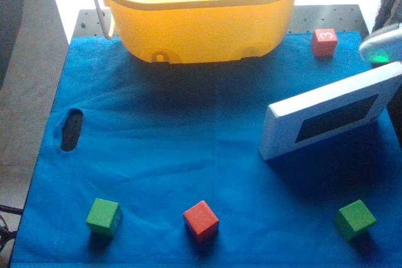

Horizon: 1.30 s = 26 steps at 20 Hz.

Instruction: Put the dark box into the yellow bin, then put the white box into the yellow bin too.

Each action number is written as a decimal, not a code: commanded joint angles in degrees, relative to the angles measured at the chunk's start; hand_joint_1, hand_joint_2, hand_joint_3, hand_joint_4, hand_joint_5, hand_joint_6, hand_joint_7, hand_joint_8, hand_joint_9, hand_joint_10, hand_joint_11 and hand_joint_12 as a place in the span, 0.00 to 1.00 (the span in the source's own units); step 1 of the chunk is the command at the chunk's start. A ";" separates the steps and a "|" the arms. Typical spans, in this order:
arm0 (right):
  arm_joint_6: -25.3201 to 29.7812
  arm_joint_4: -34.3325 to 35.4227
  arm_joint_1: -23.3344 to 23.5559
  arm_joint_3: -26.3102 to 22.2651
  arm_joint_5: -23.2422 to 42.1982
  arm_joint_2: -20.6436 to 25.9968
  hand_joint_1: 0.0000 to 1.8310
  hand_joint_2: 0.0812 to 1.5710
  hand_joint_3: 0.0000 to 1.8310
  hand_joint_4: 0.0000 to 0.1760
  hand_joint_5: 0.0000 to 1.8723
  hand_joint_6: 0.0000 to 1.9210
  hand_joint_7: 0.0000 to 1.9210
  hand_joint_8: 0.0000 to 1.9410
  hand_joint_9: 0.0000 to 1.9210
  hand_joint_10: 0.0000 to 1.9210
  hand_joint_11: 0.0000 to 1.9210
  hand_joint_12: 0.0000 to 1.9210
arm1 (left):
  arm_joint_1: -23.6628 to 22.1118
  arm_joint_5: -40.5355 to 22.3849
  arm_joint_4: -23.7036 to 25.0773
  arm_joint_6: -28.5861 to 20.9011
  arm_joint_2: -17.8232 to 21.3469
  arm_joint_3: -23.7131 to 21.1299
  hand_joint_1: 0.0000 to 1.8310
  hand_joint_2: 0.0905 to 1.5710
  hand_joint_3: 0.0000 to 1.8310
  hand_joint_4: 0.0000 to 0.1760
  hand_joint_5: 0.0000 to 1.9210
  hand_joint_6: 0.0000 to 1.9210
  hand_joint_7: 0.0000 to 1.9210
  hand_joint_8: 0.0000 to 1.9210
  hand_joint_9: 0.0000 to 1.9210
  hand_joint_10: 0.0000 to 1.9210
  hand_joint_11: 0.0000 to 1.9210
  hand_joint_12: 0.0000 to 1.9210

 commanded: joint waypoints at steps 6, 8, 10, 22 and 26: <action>2.90 -1.72 -3.20 -0.34 6.46 -1.04 0.17 0.47 0.00 0.00 0.00 0.00 0.15 0.00 0.11 0.00 0.00 0.20 | 1.83 -6.91 -4.58 0.66 0.04 -0.03 0.61 0.55 0.00 0.14 0.23 0.00 0.19 0.00 0.25 0.00 0.14 0.38; 2.93 -1.72 -4.34 -0.19 6.46 -1.73 0.17 0.46 0.00 0.17 0.00 0.00 0.15 0.00 0.12 0.00 0.00 0.23 | 2.57 -7.20 -5.15 0.64 -0.03 0.00 0.60 0.54 0.00 0.08 0.22 0.00 0.19 0.00 0.21 0.00 0.10 0.44; 2.97 -1.72 -5.83 0.10 6.46 -2.43 0.20 0.46 0.00 0.30 0.00 0.00 0.14 0.00 0.10 0.00 0.00 0.18 | 2.63 -7.32 -5.23 0.64 -0.21 0.00 0.60 0.53 0.00 0.09 0.22 0.00 0.20 0.00 0.22 0.00 0.10 0.45; 3.04 2.07 -13.08 3.96 6.41 -7.57 0.25 0.44 0.00 0.12 0.01 0.00 0.16 0.00 0.10 0.00 0.00 0.09 | 2.94 -7.78 -5.49 0.62 -1.28 0.22 0.61 0.56 0.00 0.00 0.20 0.00 0.19 0.00 0.23 0.00 0.09 0.44; 3.04 3.41 -14.35 5.30 6.36 -9.00 0.25 0.46 0.00 0.28 0.02 0.00 0.15 0.00 0.11 0.00 0.00 0.11 | 3.14 -7.95 -5.68 0.59 -1.33 0.21 0.62 0.56 0.00 0.00 0.19 0.00 0.19 0.00 0.22 0.00 0.10 0.44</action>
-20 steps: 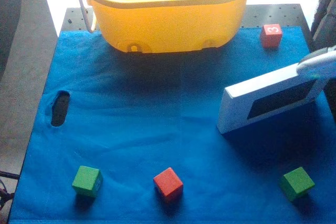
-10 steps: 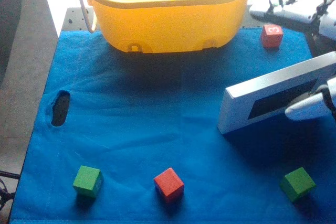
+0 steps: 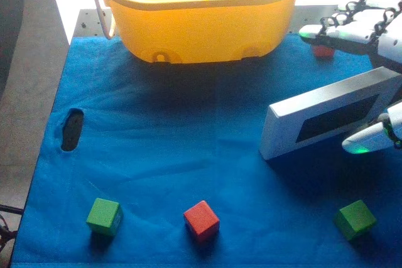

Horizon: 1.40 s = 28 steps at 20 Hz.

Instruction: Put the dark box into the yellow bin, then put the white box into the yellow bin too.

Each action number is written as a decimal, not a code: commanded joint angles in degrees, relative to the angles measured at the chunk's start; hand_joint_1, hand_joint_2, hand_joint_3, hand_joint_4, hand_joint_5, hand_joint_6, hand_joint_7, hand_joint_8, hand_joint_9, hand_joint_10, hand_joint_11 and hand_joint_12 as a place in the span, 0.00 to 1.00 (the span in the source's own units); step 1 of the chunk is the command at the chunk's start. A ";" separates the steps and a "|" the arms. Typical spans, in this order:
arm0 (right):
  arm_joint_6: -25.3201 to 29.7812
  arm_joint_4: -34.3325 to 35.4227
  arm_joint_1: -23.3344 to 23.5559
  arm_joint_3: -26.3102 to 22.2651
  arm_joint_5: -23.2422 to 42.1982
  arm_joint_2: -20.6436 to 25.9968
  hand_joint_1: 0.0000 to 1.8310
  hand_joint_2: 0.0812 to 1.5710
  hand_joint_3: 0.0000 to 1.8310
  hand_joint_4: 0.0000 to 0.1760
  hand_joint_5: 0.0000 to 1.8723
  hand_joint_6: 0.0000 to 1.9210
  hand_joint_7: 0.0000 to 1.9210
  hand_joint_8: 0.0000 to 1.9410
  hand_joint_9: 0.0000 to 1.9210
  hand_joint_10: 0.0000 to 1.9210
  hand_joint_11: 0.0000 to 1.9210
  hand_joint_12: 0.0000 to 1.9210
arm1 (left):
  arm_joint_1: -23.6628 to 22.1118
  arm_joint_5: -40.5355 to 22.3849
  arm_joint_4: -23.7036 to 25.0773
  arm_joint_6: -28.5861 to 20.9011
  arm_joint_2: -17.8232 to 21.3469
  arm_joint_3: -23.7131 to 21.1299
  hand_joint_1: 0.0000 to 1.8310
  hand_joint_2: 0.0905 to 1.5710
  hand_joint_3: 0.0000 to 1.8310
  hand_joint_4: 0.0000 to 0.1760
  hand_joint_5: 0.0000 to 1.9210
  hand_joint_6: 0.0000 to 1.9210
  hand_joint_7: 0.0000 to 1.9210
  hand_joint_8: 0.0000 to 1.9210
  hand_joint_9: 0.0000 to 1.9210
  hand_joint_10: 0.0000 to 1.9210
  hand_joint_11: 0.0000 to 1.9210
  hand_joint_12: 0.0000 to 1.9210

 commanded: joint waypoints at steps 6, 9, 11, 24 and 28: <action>0.18 1.02 0.43 1.74 4.71 -2.00 0.28 0.45 0.00 0.21 0.02 0.00 0.15 0.00 0.10 0.00 0.00 0.10 | -0.18 -6.74 -2.27 -0.39 -0.69 0.26 0.62 0.56 0.00 0.00 0.19 0.00 0.18 0.00 0.23 0.00 0.09 0.44; 0.18 1.37 0.43 2.19 4.58 -2.47 0.40 0.49 0.00 0.05 0.07 0.01 0.19 0.00 0.15 0.00 0.01 0.24 | -0.06 -6.83 -2.36 -0.39 -0.78 0.26 0.62 0.58 0.00 0.00 0.19 0.00 0.18 0.00 0.23 0.00 0.08 0.47; 0.18 1.59 0.43 2.37 4.56 -2.62 0.46 0.48 0.00 0.00 0.14 0.00 0.21 0.00 0.19 0.00 0.06 0.27 | 0.11 -7.04 -2.47 -0.41 -0.80 0.25 0.61 0.57 0.00 0.00 0.18 0.00 0.17 0.00 0.22 0.00 0.08 0.47; 0.18 2.73 0.43 4.11 4.57 -4.13 0.70 0.63 0.00 0.00 0.58 0.38 0.68 0.28 0.65 0.34 0.52 0.73 | 1.72 -8.14 -4.00 -0.58 -0.99 0.26 0.58 0.55 0.00 0.00 0.19 0.00 0.18 0.00 0.19 0.00 0.08 0.43; 0.18 3.08 0.45 4.14 4.59 -4.07 0.70 0.64 0.00 0.00 0.57 0.37 0.67 0.30 0.66 0.40 0.55 0.73 | 1.77 -8.20 -4.05 -0.59 -1.00 0.27 0.58 0.53 0.00 0.00 0.19 0.00 0.17 0.00 0.21 0.01 0.09 0.43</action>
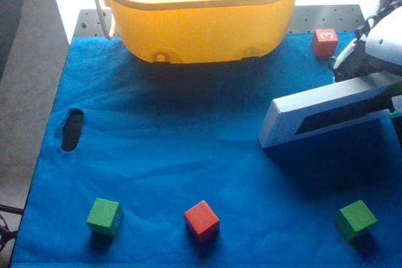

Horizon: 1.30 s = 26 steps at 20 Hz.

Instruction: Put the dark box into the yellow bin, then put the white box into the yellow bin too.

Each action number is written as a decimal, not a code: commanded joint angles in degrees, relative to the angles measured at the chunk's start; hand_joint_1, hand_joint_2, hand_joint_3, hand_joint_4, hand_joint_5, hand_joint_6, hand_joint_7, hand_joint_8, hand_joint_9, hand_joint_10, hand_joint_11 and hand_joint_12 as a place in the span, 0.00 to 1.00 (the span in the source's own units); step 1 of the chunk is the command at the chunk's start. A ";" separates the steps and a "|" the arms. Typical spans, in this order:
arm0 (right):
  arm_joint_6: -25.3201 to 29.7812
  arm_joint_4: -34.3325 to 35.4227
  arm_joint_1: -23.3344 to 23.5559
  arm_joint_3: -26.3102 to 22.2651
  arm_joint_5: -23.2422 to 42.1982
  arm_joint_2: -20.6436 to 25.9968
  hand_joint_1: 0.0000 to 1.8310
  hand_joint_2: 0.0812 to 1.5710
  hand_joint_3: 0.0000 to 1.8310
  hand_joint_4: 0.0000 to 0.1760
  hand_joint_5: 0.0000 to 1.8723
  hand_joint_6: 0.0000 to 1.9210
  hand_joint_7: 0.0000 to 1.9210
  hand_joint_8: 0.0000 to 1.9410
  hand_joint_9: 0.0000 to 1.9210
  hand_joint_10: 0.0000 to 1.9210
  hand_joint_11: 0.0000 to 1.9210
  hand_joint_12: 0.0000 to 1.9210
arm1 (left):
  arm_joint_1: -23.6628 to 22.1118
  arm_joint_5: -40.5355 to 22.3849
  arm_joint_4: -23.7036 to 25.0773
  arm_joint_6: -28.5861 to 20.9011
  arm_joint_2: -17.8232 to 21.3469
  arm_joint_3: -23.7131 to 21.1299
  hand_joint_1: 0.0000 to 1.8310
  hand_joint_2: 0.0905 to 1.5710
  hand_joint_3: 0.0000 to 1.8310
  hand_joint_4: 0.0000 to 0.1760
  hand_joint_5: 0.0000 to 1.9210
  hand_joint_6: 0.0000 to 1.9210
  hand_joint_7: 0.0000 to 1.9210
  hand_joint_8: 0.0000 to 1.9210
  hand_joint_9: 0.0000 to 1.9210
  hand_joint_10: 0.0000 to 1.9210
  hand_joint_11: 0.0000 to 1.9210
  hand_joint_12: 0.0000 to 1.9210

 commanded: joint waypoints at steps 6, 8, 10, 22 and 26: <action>1.11 0.75 0.56 -0.28 5.81 1.04 0.70 0.64 0.00 0.00 0.55 0.46 0.72 0.15 0.66 0.38 0.54 0.70 | -0.31 -5.64 -1.74 -0.48 -0.47 0.68 0.57 0.52 0.00 0.00 0.21 0.00 0.20 0.00 0.21 0.00 0.09 0.44; 1.15 0.51 1.03 -0.87 5.89 2.10 0.70 0.64 0.00 0.00 0.55 0.41 0.68 0.28 0.63 0.42 0.51 0.72 | -0.28 -5.49 -1.74 -0.46 -0.59 0.74 0.57 0.52 0.00 0.00 0.20 0.00 0.20 0.00 0.24 0.01 0.10 0.47; 1.15 -0.16 1.98 -1.03 5.90 2.43 0.71 0.64 0.00 0.00 0.57 0.37 0.67 0.32 0.63 0.41 0.52 0.69 | -0.07 -5.26 -1.73 -0.45 -0.78 0.86 0.60 0.54 0.01 0.00 0.21 0.00 0.19 0.00 0.23 0.00 0.09 0.48; 8.72 -12.64 11.40 -1.03 5.99 3.02 0.70 0.64 0.00 0.00 0.57 0.38 0.68 0.28 0.63 0.40 0.53 0.70 | 0.58 -5.11 -1.96 -0.50 -2.00 1.82 0.58 0.51 0.00 0.00 0.21 0.00 0.20 0.00 0.23 0.00 0.09 0.49; 8.72 -13.61 15.93 -0.61 5.96 3.23 0.70 0.65 0.00 0.00 0.58 0.36 0.63 0.38 0.60 0.42 0.51 0.75 | 1.30 -5.22 -2.50 -0.50 -2.30 1.92 0.60 0.53 0.00 0.00 0.21 0.00 0.20 0.00 0.23 0.00 0.10 0.47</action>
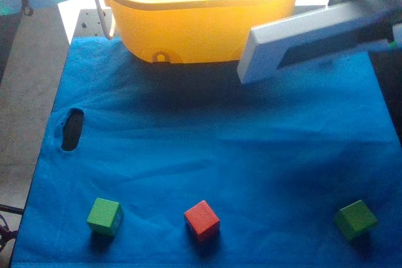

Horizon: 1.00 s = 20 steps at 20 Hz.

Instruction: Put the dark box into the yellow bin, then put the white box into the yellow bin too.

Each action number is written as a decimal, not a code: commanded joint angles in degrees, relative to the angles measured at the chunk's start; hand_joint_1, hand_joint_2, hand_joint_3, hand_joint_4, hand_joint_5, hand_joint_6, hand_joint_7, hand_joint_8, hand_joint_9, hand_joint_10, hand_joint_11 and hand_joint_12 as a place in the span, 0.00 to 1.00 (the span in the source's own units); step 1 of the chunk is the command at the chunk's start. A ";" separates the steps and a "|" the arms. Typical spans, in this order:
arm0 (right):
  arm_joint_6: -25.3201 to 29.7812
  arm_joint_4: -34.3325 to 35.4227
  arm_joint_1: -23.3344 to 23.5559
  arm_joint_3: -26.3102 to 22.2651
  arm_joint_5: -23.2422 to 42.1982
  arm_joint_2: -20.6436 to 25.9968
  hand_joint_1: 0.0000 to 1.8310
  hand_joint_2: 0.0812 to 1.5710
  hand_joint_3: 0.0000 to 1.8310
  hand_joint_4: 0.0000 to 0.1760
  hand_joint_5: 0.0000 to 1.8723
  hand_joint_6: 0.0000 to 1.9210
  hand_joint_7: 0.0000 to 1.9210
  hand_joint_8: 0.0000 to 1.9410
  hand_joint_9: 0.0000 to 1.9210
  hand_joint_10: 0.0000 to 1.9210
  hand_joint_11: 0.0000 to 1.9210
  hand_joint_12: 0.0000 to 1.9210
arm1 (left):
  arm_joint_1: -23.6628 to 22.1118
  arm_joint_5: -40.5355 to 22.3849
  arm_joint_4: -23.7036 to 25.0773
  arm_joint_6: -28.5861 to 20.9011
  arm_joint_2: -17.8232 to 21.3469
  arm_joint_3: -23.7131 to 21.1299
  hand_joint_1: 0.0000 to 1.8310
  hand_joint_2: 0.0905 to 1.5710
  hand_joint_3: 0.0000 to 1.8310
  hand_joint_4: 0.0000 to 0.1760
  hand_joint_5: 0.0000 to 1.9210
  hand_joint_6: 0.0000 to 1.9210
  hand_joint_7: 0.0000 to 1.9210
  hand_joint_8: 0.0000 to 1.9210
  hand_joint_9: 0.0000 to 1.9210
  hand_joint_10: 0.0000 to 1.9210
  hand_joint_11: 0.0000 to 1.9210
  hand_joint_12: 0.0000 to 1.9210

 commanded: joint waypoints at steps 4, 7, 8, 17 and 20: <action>-0.09 -0.65 4.26 0.88 6.05 0.06 0.70 0.64 0.00 0.00 0.58 0.39 0.67 0.30 0.64 0.43 0.54 0.71 | 0.35 -6.82 -2.55 -0.48 -0.54 0.56 0.59 0.53 0.00 0.00 0.22 0.00 0.20 0.00 0.23 0.00 0.09 0.47; -0.11 -1.78 6.72 1.37 6.02 -0.03 0.71 0.63 0.00 0.00 0.58 0.35 0.69 0.28 0.66 0.45 0.55 0.75 | 0.52 -6.80 -2.71 -0.48 -0.76 0.75 0.59 0.53 0.00 0.00 0.20 0.00 0.19 0.00 0.22 0.00 0.09 0.47; -0.13 -2.17 7.47 1.46 5.98 -0.06 0.70 0.63 0.00 0.00 0.58 0.37 0.69 0.28 0.64 0.44 0.53 0.76 | 0.56 -6.79 -2.76 -0.49 -0.83 0.80 0.60 0.53 0.00 0.00 0.21 0.00 0.20 0.00 0.22 0.00 0.08 0.47; -0.77 -4.95 12.33 1.58 5.38 -0.21 0.69 0.65 0.00 0.00 0.57 0.40 0.64 0.34 0.63 0.34 0.48 0.69 | 0.77 -6.51 -2.97 -0.48 -1.86 1.65 0.58 0.53 0.00 0.00 0.21 0.00 0.18 0.00 0.20 0.00 0.06 0.50; -1.53 -5.61 14.05 1.57 4.87 -0.35 0.70 0.66 0.00 0.00 0.54 0.47 0.63 0.32 0.58 0.45 0.48 0.67 | 0.82 -6.52 -2.98 -0.48 -1.92 1.75 0.58 0.53 0.00 0.00 0.21 0.00 0.18 0.00 0.19 0.00 0.05 0.49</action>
